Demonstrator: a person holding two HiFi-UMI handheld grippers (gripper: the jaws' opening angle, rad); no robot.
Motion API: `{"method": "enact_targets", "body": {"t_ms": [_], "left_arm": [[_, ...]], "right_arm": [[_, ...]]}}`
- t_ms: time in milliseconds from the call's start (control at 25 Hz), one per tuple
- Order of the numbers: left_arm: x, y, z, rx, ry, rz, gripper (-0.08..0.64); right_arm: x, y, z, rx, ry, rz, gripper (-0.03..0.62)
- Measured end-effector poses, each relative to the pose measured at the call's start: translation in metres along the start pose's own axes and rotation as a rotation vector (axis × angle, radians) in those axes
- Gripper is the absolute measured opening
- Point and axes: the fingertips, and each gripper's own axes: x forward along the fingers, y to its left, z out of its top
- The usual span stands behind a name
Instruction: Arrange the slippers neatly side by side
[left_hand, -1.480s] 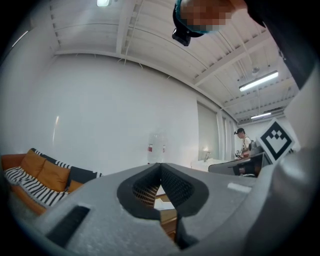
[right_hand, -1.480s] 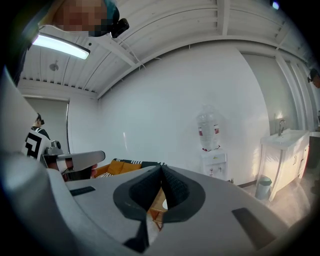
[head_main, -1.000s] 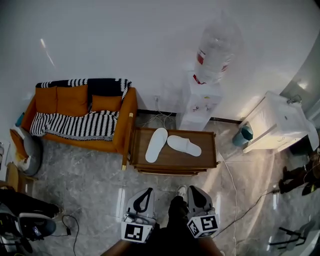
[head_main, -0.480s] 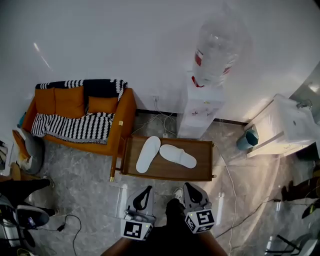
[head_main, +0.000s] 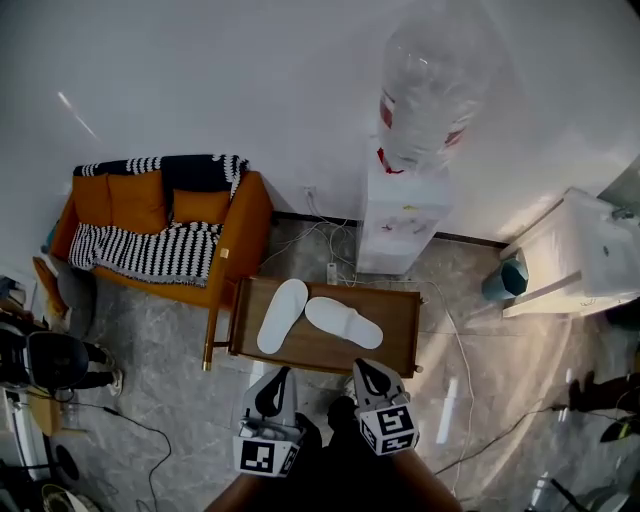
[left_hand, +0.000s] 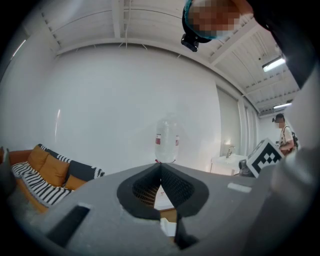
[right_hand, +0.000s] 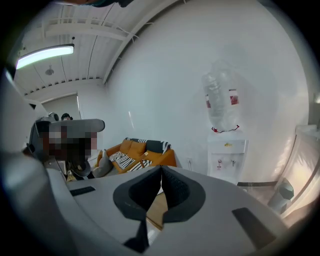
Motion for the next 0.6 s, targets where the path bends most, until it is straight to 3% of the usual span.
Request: {"method": "enact_targets", "body": {"t_ms": [240, 400, 600], "left_arm": [[0.026, 0.001, -0.008, 0.003, 0.024, 0.004, 0.013], [0.04, 0.006, -0.003, -0.007, -0.025, -0.064, 0.013], [0.061, 0.018, -0.007, 0.003, 0.01, -0.134, 0.014]], "right_arm": [[0.031, -0.019, -0.026, 0.039, 0.101, 0.009, 0.011], [0.056, -0.024, -0.033, 0.05, 0.139, -0.002, 0.011], [0.081, -0.035, -0.041, 0.072, 0.194, -0.043, 0.011]]}}
